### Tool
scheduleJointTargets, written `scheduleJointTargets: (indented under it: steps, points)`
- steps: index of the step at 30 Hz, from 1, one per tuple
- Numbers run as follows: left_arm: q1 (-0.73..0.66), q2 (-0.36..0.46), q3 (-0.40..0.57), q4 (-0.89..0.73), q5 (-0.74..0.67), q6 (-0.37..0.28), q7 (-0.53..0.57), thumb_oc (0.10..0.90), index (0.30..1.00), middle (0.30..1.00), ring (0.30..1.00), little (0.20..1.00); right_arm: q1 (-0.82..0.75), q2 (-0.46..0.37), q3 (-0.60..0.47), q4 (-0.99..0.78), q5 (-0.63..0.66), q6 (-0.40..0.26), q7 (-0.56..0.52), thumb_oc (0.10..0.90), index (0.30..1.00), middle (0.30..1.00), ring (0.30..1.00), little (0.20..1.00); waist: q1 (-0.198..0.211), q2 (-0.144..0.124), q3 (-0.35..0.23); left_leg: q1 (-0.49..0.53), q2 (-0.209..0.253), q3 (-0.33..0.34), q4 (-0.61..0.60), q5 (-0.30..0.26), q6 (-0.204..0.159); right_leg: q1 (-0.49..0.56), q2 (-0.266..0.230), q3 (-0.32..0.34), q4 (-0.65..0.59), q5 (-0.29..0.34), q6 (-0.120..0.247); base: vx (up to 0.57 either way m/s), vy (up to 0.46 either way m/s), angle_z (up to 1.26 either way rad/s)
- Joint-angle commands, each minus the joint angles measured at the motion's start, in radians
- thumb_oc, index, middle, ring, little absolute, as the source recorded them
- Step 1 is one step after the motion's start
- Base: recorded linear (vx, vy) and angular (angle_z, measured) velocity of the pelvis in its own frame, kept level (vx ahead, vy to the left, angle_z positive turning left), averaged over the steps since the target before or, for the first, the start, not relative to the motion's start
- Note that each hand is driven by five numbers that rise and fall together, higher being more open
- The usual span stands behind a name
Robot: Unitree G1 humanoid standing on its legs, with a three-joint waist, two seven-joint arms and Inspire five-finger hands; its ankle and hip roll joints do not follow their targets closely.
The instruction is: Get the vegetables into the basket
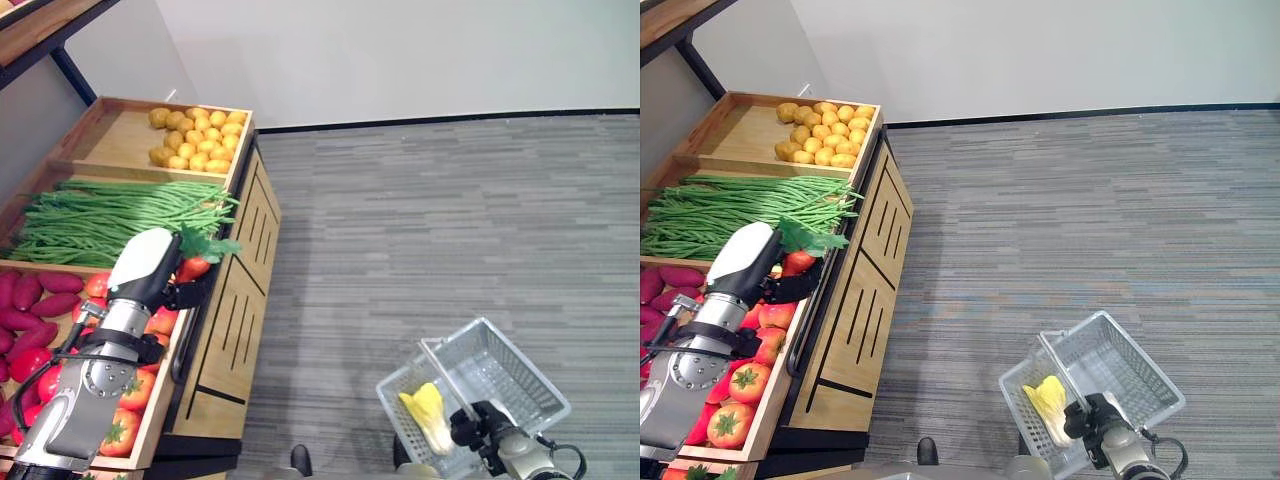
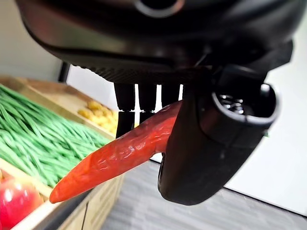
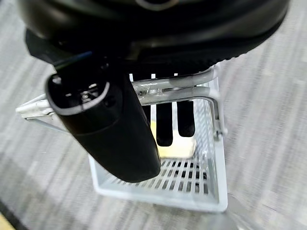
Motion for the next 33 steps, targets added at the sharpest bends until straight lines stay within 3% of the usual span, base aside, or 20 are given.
scheduleJointTargets:
  steps: [1,13,21,33]
  points:
    - [-0.137,0.072,0.000,-0.057,-0.027,-0.041,0.037,0.400,0.300,0.300,0.300,0.300,-0.212,-0.038,0.026,-0.101,0.049,-0.066,-0.027,0.400,0.300,0.300,0.300,0.300,-0.009,-0.038,-0.031,0.019,-0.042,-0.011,0.007,-0.044,-0.013,0.048,-0.056,-0.028,0.018,-0.059,0.084,0.00,0.000,-0.08]
    - [-0.206,0.049,-0.084,0.016,-0.034,-0.023,0.034,0.400,0.300,0.300,0.300,0.300,-0.437,-0.136,0.067,-0.212,0.044,-0.044,-0.049,0.400,0.300,0.300,0.300,0.300,0.012,-0.007,-0.020,-0.011,-0.042,-0.011,0.007,-0.026,-0.018,0.019,-0.063,-0.035,0.015,-0.050,0.080,0.00,-0.001,-0.01]
    - [-0.295,0.009,-0.165,0.158,0.025,0.011,0.036,0.400,0.300,0.300,0.300,0.300,-0.506,-0.104,0.130,-0.445,0.011,-0.032,-0.020,0.400,0.300,0.300,0.300,0.300,-0.001,0.009,-0.017,-0.019,-0.036,0.001,0.007,-0.019,-0.023,0.007,-0.057,-0.028,0.012,-0.049,0.074,0.00,-0.003,-0.01]
    - [-0.437,-0.067,-0.299,0.295,0.071,0.020,0.032,0.400,0.300,0.300,0.300,0.300,-0.557,-0.038,0.222,-0.596,0.022,-0.039,0.025,0.400,0.300,0.300,0.300,0.300,-0.027,0.011,-0.013,-0.029,-0.028,0.014,0.007,-0.017,-0.026,-0.009,-0.054,-0.020,0.011,-0.047,0.070,0.00,-0.008,-0.02]
